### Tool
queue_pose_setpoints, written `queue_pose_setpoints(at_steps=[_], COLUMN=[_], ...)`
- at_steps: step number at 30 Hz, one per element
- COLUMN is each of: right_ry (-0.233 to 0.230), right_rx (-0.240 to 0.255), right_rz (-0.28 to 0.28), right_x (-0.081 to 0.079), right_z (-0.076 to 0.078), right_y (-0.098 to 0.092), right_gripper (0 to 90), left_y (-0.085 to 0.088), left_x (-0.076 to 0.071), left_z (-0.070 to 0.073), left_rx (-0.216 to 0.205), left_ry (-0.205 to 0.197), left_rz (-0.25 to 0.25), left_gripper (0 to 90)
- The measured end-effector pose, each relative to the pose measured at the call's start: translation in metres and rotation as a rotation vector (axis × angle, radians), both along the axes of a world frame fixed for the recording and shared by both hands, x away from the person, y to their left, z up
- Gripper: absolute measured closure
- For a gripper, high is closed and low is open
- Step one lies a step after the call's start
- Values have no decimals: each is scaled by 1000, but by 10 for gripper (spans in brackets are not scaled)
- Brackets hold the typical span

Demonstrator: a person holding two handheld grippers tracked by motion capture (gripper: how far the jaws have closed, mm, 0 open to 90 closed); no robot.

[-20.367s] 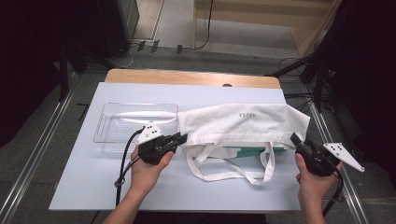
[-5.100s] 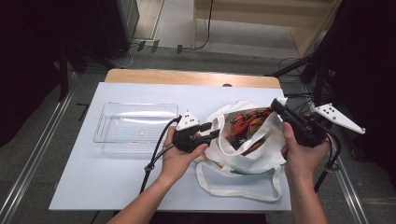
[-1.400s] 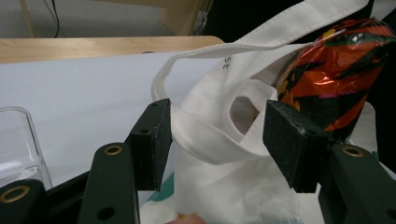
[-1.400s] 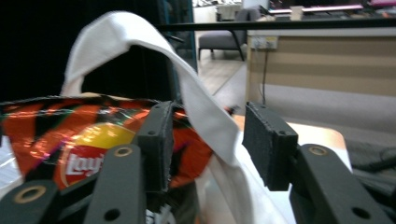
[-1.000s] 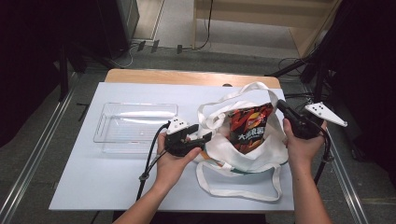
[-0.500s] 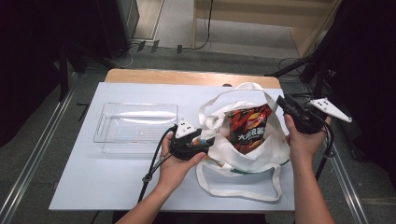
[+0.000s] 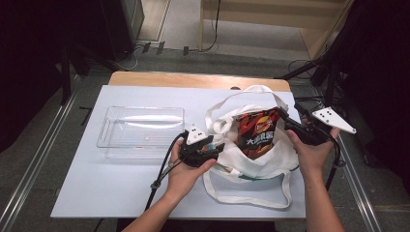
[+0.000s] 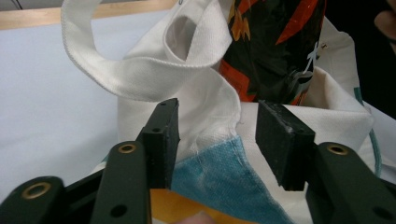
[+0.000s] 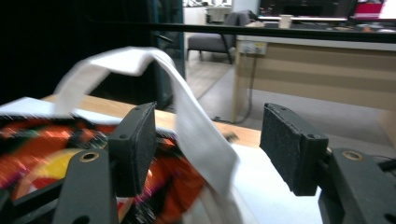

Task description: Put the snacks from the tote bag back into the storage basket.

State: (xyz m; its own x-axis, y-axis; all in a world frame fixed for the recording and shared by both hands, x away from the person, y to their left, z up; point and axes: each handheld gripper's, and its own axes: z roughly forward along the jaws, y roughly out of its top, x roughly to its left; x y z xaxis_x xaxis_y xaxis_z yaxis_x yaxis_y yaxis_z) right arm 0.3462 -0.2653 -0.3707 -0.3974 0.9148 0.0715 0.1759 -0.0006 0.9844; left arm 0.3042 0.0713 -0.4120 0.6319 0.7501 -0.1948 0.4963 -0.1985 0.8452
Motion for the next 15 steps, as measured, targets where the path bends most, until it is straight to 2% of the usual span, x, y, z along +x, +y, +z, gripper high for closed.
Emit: queue_pose_setpoints(at_steps=[2, 3, 4, 6, 7, 9, 11, 14, 15], right_ry=[7, 13, 14, 18, 18, 24, 21, 19, 22], right_rx=[-13, -27, -46, -54, -56, -77, -67, -14, 18], right_rz=[17, 28, 29, 23, 9, -31, -43, -67, -71], right_x=[3, 5, 6, 8, 7, 7, 7, 8, 8], right_z=[3, 3, 2, 0, 1, 2, 2, 5, 6], right_y=[4, 7, 10, 11, 12, 11, 7, 0, -3], right_gripper=[377, 409, 464, 597, 708, 802, 844, 853, 853], left_y=[-1, -1, -1, 0, 0, 0, 0, 2, 2], left_x=[1, 1, 1, 2, 2, 2, 1, 1, 1], left_z=[-1, -1, -1, -1, -2, -2, -1, 0, 0], left_rx=[0, 5, 8, 10, 6, 8, 15, 24, 26], left_ry=[5, 3, 2, 9, 11, 12, 10, 10, 10], left_rz=[0, 2, 5, 7, 10, 8, 7, 7, 7], left_gripper=[545, 565, 586, 616, 634, 653, 685, 719, 728])
